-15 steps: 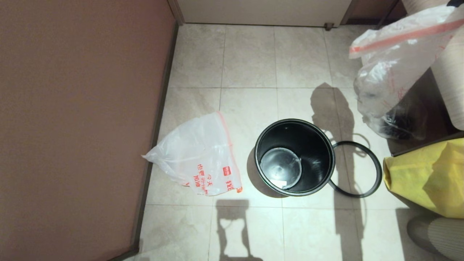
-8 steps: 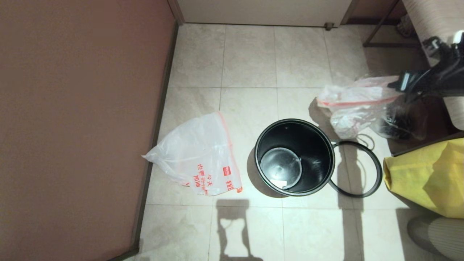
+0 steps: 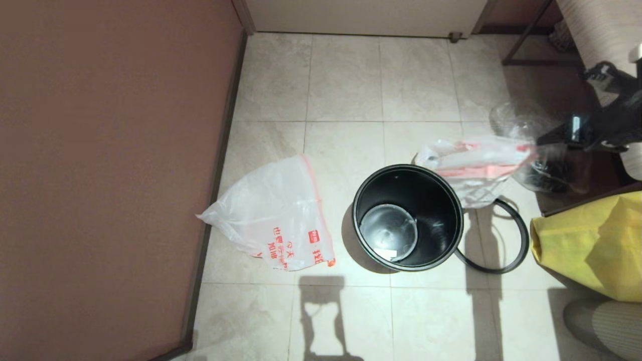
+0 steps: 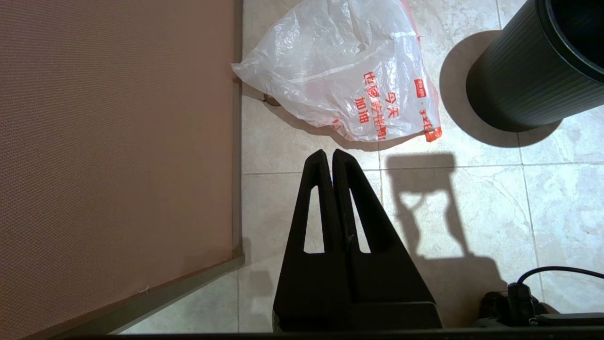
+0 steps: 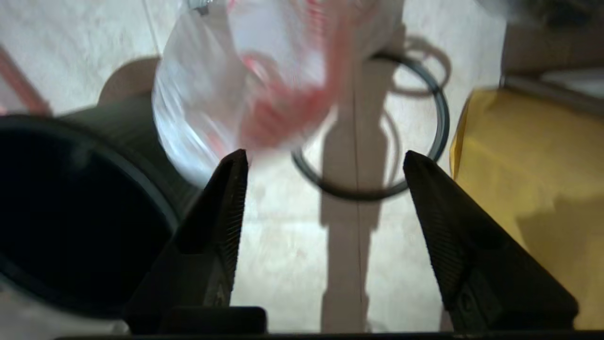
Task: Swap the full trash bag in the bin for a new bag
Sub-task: Place the trash bag on the floor, then pick up a new trash bag
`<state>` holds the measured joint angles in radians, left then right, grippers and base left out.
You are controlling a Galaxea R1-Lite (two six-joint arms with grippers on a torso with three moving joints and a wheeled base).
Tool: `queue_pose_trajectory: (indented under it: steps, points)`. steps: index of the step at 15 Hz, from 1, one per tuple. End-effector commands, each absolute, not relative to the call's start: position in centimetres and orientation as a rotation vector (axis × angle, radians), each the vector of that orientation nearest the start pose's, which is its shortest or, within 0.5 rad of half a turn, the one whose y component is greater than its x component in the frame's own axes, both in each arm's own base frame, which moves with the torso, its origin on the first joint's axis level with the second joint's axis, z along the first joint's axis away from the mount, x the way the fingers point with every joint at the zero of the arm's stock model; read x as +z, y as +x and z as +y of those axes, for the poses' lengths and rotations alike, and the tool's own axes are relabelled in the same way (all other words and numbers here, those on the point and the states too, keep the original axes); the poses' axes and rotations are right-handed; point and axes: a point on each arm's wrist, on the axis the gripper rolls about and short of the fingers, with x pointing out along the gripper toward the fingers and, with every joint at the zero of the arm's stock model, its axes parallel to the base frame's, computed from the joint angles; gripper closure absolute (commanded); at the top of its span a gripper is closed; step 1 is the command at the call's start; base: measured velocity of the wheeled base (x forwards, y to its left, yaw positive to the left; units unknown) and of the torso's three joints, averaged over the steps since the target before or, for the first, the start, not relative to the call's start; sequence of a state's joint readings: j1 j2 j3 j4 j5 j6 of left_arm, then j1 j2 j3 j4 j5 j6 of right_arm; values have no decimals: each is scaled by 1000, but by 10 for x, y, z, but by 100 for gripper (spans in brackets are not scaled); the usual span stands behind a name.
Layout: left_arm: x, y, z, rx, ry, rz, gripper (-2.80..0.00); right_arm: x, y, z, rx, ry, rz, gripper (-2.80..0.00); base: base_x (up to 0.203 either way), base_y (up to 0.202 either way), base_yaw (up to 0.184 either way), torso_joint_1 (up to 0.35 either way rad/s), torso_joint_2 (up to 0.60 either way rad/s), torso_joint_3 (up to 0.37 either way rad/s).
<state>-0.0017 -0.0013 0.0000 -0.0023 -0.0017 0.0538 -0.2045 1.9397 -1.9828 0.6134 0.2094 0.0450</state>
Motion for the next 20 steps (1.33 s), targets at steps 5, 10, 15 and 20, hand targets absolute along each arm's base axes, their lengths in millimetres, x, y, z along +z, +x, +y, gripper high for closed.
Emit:
queue_pose_trajectory:
  steps: [5,10,15,20]
  points:
    - [76,-23,0,-3,54,-2,0,378,253,-50,202,616,496,-280,0,0,0,0,0,0]
    - [76,-23,0,-3,54,-3,0,358,196,-33,195,630,684,0,0,0,0,0,0,0]
    - [76,-23,0,-3,54,-2,0,355,130,-1,319,539,704,0,0,0,0,0,0,0]
    - [76,-23,0,-3,54,-3,0,326,4,11,391,373,615,0,0,0,0,0,0,0]
